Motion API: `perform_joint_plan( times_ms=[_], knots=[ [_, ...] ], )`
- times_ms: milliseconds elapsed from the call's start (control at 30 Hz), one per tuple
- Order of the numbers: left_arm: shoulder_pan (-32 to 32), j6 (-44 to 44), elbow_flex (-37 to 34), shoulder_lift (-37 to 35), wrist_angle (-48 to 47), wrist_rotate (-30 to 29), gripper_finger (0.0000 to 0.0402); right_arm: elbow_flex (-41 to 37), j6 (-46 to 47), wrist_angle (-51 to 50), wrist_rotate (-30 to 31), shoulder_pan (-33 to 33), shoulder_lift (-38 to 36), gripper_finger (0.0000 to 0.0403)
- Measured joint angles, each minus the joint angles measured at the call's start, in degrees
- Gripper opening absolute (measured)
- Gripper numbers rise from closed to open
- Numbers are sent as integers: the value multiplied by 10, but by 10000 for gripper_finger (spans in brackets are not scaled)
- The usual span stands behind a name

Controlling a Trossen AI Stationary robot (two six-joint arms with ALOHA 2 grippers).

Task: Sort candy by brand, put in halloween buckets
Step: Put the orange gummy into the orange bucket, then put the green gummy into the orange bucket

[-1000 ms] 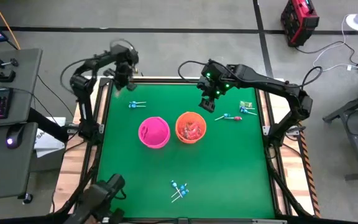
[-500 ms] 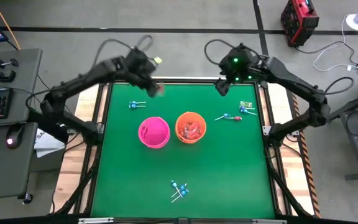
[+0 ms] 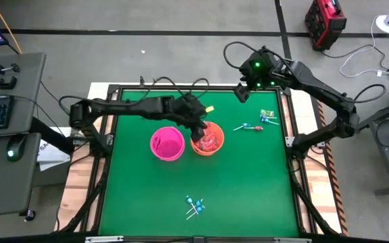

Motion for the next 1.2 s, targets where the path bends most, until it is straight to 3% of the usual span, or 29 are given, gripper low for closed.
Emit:
perform_joint_plan(
  times_ms=[333,500,667,867,1200],
  knots=[
    [9,-5,3,-10,-10,36,167,0,12,-24,1,0,0,275],
    [57,23,34,-77,-130,23,218,-21,93,-94,68,-22,3,275],
    [119,34,15,-178,-134,-42,225,-165,157,-105,52,-91,4,275],
    [164,1,-61,-280,-52,-42,225,-325,215,14,35,-187,21,275],
    [158,-68,-188,-337,-11,-40,225,-394,302,105,60,-230,72,275]
  ],
)
